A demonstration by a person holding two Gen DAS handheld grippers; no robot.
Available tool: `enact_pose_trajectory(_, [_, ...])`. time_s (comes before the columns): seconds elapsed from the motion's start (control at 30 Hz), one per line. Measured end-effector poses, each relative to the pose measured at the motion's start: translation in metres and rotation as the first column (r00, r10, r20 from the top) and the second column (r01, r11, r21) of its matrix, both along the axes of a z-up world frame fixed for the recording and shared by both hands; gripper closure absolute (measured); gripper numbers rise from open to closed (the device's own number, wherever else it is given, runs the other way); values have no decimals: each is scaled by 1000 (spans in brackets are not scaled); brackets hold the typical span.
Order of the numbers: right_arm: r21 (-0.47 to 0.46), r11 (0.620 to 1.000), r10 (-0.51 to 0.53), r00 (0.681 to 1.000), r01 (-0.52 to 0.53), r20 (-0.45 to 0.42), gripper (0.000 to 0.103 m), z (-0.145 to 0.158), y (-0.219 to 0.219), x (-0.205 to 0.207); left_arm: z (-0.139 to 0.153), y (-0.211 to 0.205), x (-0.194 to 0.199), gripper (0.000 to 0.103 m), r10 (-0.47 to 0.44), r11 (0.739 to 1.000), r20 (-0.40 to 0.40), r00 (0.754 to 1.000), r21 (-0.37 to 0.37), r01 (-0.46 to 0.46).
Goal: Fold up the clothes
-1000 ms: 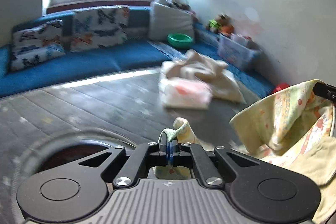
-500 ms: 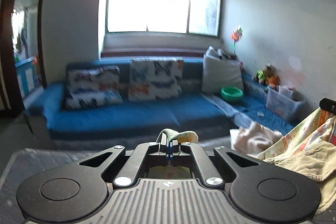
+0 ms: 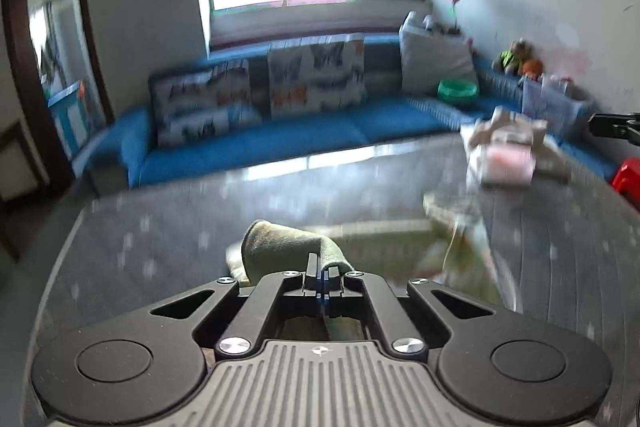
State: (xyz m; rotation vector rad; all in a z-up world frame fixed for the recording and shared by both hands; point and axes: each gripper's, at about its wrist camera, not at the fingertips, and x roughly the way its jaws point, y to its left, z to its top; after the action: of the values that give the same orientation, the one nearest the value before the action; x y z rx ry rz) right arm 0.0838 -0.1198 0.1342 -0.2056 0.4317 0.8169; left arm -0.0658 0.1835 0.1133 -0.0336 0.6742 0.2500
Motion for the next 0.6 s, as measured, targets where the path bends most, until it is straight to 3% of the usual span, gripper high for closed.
enact_pose_trajectory(0.03, [-22,1000,13,999,-13,-35,76,-12,5,0,-8,2,-7,102,16,1000,-14,1000,-18,-17])
enact_pose_trajectory(0.2, [-105,988,86,967,-114,-238,66,-78,32,-8,-32,18,-33,102,83,993,-52,995,-75,-87])
enact_pose_trajectory(0.33, [-139,981,83,935,-138,-344,66,-115,47,-13,-47,33,-43,102,131,985,-81,988,-103,-139])
enact_pose_trajectory(0.47, [-172,978,39,920,-115,-390,66,-131,54,-13,-54,39,-50,102,145,980,-94,985,-121,-155])
enact_pose_trajectory(0.5, [-179,978,32,920,-109,-391,69,-135,54,-14,-55,39,-51,102,144,980,-95,985,-124,-155])
enact_pose_trajectory(0.57, [-187,976,28,920,-109,-391,86,-139,53,-17,-54,40,-54,102,136,981,-88,987,-131,-146])
enact_pose_trajectory(0.6, [-184,977,31,920,-110,-390,99,-139,52,-16,-53,40,-54,102,131,981,-84,988,-133,-142])
